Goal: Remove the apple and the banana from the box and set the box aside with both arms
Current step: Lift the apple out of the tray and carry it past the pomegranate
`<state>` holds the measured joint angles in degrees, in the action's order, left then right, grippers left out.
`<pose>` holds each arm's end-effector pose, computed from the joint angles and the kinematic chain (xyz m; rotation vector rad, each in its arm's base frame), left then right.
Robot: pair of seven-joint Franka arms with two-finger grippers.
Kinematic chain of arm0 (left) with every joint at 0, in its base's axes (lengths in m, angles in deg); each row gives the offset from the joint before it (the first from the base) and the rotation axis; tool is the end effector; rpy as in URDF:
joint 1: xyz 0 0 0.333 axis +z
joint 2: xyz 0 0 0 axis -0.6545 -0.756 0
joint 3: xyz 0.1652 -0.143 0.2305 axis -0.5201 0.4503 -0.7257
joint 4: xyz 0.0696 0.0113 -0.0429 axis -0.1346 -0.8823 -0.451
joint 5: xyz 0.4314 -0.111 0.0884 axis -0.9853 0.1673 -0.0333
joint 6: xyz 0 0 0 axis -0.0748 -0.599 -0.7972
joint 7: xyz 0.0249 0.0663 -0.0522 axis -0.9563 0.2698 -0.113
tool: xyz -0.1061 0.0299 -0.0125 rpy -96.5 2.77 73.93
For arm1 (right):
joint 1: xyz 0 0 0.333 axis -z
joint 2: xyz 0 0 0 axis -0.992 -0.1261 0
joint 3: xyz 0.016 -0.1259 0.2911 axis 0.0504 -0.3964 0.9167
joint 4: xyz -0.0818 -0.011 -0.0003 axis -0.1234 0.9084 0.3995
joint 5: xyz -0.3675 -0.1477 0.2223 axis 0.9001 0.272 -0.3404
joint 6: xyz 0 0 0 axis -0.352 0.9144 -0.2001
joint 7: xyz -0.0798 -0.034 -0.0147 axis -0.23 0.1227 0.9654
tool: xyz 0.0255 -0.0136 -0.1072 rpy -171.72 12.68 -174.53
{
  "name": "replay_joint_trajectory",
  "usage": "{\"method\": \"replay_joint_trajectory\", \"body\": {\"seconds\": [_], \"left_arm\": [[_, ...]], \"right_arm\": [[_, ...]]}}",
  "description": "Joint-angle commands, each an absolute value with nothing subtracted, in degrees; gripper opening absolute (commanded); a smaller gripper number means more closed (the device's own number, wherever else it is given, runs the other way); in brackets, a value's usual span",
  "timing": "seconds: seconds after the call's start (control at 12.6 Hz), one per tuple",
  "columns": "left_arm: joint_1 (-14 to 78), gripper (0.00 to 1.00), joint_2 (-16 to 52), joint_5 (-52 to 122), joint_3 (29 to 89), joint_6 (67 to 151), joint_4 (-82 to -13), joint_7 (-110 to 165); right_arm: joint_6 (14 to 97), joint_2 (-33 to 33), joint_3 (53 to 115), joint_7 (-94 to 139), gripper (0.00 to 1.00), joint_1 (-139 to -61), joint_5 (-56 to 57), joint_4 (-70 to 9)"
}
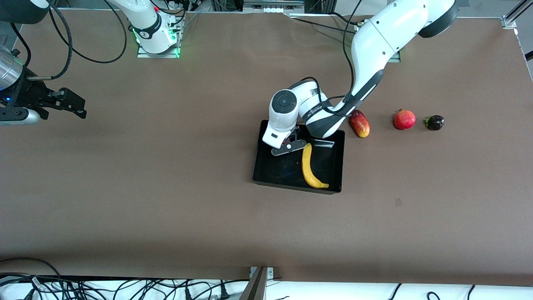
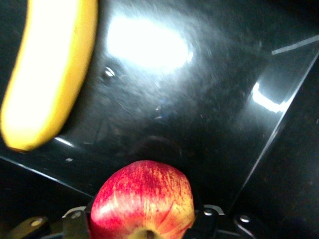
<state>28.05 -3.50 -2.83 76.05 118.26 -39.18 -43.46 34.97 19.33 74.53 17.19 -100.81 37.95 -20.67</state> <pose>0.5388 -0.5002 0.1666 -3.0777 -0.5334 0.0876 0.6458 0.0389 0.5970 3.1131 0.0766 0.0574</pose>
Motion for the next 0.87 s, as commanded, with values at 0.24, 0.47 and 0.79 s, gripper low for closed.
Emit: {"method": "replay_joint_trajectory", "body": {"seconds": [0.24, 0.47, 0.79], "left_arm": [[38.41, 0.00, 9.10, 11.47, 79.02, 96.22, -34.60, -26.31], [47.10, 0.00, 9.02, 13.43, 78.67, 87.83, -30.09, -13.90], [55.64, 0.00, 7.35, 12.46, 71.48, 89.04, -30.00, 10.34]], "right_arm": [[34.64, 19.07, 75.05, 16.89, 1.00, -100.16, 37.79, -19.89], [34.72, 19.07, 75.05, 16.89, 1.00, -100.16, 37.79, -19.89], [34.72, 19.07, 75.05, 16.89, 1.00, -100.16, 37.79, -19.89]]}}
